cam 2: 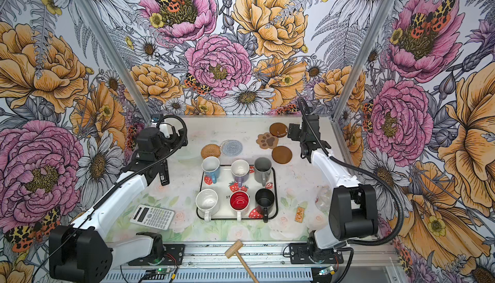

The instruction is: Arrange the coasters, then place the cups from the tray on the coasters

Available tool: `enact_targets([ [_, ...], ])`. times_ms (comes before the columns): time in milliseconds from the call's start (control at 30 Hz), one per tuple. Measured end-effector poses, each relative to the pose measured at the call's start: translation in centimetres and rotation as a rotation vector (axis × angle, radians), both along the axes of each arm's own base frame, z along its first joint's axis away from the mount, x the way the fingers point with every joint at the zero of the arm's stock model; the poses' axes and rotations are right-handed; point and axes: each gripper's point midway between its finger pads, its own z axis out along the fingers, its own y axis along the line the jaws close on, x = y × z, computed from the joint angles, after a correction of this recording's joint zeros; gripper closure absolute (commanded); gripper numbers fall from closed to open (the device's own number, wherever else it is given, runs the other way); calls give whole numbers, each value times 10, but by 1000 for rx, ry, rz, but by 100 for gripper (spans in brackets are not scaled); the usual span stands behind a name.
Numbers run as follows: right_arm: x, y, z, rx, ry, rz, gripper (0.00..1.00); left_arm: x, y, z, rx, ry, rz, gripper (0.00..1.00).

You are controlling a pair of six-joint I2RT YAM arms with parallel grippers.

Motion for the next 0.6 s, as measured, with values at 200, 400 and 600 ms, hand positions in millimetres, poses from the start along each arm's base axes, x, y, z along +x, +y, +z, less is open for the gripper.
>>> enact_targets([
  [200, 51, 28, -20, 40, 117, 75, 12, 13, -30, -24, -85, 139, -108, 8],
  [400, 87, 37, -62, 50, 235, 95, 13, 18, -60, -40, -135, 216, -188, 9],
  [600, 110, 53, -98, 93, 324, 124, 21, 25, -91, -45, -143, 247, -250, 9],
])
